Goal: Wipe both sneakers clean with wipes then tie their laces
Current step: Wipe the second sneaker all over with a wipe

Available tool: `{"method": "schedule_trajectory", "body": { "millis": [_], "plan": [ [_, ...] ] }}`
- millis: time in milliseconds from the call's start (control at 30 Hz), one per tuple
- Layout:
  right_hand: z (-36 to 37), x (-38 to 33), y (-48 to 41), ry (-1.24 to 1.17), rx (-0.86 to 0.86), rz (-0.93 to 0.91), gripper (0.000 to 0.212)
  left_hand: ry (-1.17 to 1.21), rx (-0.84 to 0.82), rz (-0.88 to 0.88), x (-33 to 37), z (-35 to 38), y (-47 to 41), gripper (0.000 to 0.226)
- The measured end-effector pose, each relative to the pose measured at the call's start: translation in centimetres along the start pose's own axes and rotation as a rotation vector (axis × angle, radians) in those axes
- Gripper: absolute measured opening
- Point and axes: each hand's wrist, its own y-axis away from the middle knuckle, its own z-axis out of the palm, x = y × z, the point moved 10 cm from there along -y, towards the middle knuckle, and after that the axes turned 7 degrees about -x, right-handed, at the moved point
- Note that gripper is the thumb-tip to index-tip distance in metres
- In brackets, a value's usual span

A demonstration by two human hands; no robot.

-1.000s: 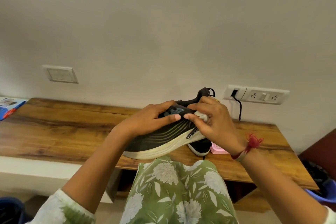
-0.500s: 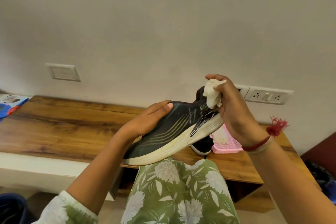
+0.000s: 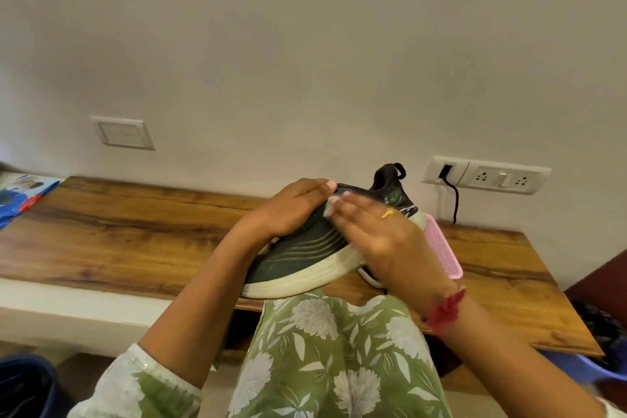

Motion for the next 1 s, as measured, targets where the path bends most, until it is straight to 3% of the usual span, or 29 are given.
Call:
{"method": "schedule_trajectory", "body": {
  "millis": [100,133,300,433,567,733,867,1000],
  "plan": [
    [-2.0,4.7,0.7,-0.042,0.109,0.27,0.029,-0.073,-0.013,0.013,0.7,0.2,-0.1,0.032],
    [-2.0,4.6,0.9,-0.084,0.12,0.28,0.028,-0.087,-0.015,0.013,0.9,0.3,-0.2,0.033],
    [-0.8,0.1,1.8,-0.035,-0.014,-0.015,0.028,-0.175,-0.04,-0.026,1.7,1.5,-0.7,0.035],
    [-2.0,4.1,2.8,-0.05,0.099,0.208,0.031,-0.181,-0.006,-0.027,2.5,2.2,-0.8,0.03],
    [-1.5,0.9,3.4,-0.025,0.069,0.034,0.026,-0.199,0.028,-0.045,2.9,2.8,-0.4,0.035],
    [-3.1,3.8,3.5,-0.07,0.144,0.189,0.03,-0.135,0.089,-0.025,3.4,2.8,0.0,0.038],
    [-1.9,0.5,4.0,-0.081,0.057,-0.026,0.027,-0.096,0.056,-0.053,2.4,3.4,0.2,0.04],
    [-2.6,4.5,3.4,-0.144,0.108,0.205,0.033,-0.064,0.07,-0.055,2.1,3.2,0.0,0.038]
  ]
}}
